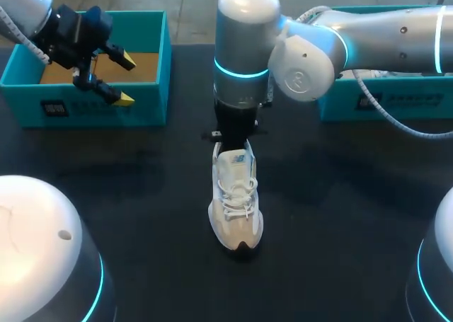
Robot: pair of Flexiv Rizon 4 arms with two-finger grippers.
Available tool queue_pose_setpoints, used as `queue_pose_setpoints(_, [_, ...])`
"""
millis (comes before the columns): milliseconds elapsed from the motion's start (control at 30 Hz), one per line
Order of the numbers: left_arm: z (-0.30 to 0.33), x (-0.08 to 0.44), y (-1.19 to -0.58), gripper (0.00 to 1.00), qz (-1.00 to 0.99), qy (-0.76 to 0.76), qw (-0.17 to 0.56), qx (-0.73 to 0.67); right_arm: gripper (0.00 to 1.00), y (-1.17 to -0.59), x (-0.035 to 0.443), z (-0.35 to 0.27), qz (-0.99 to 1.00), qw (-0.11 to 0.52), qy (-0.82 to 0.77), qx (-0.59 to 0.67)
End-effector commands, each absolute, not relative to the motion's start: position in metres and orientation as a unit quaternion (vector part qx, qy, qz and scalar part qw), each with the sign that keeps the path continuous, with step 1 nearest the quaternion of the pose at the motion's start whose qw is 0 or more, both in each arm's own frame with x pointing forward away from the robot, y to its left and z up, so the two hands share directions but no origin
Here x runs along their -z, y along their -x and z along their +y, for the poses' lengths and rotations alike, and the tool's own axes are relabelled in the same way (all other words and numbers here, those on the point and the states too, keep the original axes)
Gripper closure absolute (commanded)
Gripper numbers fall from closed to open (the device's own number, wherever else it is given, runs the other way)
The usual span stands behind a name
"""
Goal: Take the shoe out of the shoebox, open the shoe tongue, remove and reinsert the insole, then place the shoe into the shoebox
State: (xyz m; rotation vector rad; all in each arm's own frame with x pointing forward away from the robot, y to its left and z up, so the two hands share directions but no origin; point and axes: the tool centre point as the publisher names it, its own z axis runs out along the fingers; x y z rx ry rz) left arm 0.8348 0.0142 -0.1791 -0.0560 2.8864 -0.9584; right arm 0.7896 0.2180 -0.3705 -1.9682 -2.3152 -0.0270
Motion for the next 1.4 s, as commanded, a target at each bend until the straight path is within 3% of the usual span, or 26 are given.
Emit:
queue_pose_setpoints(33, [0.014, 0.179, -0.834, 0.00, 0.948, 0.018, 0.051, 0.314, 1.00, -0.786, 0.372, 0.223, -0.762, 0.026, 0.646, 0.007])
queue_pose_setpoints(500, [0.014, 0.179, -0.834, 0.00, 0.948, 0.018, 0.051, 0.314, 1.00, -0.783, 0.373, 0.208, -0.749, -0.036, 0.661, 0.008])
queue_pose_setpoints(900, [0.014, 0.179, -0.834, 0.00, 0.948, 0.018, 0.051, 0.314, 1.00, -0.795, 0.403, 0.203, -0.757, -0.026, 0.653, 0.003])
queue_pose_setpoints(1400, [0.014, 0.179, -0.834, 0.00, 0.948, 0.018, 0.051, 0.314, 1.00, -0.812, 0.364, 0.193, -0.763, -0.069, 0.642, 0.009])
